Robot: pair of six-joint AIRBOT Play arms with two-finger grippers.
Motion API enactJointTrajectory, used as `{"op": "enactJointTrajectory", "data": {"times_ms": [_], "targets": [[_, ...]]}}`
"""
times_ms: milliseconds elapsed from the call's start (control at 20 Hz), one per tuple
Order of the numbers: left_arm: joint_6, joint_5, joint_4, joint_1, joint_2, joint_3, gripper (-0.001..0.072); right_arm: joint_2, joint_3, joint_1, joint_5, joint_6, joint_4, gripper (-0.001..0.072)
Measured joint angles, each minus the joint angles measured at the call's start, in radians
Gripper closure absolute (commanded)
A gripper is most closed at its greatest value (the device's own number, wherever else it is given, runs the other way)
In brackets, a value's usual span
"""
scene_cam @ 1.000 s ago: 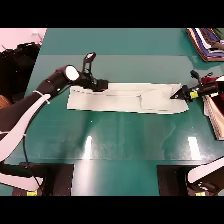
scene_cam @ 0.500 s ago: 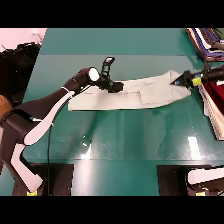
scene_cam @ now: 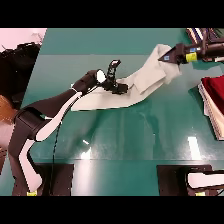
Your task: Fold the shirts.
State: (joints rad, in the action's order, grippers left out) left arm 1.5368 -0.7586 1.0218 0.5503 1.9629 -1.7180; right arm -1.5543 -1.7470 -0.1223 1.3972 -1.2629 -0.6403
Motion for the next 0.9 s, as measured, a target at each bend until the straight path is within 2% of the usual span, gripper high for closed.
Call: {"op": "enactJointTrajectory", "data": {"times_ms": [150,350,700,750,800,850,900], "targets": [[-0.002,0.0,0.005,0.001,0.002,-0.003,0.0682,0.002,-0.032,-0.07,-0.026,-0.008,0.006,0.0698],[-0.002,-0.081,0.066,-0.043,-0.021,-0.029,0.0682,-0.019,-0.059,-0.133,-0.049,-0.002,0.008,0.0698],[0.012,-0.238,0.253,-0.296,-0.249,-0.042,0.0681,-0.193,-0.214,-0.367,-0.116,0.011,0.019,0.069],[0.003,-0.262,0.271,-0.343,-0.291,-0.042,0.068,-0.235,-0.246,-0.428,-0.159,0.017,0.02,0.0558],[-0.006,-0.283,0.286,-0.386,-0.332,-0.042,0.0681,-0.275,-0.27,-0.486,-0.212,0.022,0.022,0.0266],[-0.016,-0.302,0.295,-0.428,-0.372,-0.043,0.0681,-0.317,-0.29,-0.549,-0.28,0.03,0.025,0.008],[-0.022,-0.32,0.303,-0.463,-0.406,-0.042,0.068,-0.351,-0.303,-0.6,-0.343,0.037,0.024,0.0088]]}}
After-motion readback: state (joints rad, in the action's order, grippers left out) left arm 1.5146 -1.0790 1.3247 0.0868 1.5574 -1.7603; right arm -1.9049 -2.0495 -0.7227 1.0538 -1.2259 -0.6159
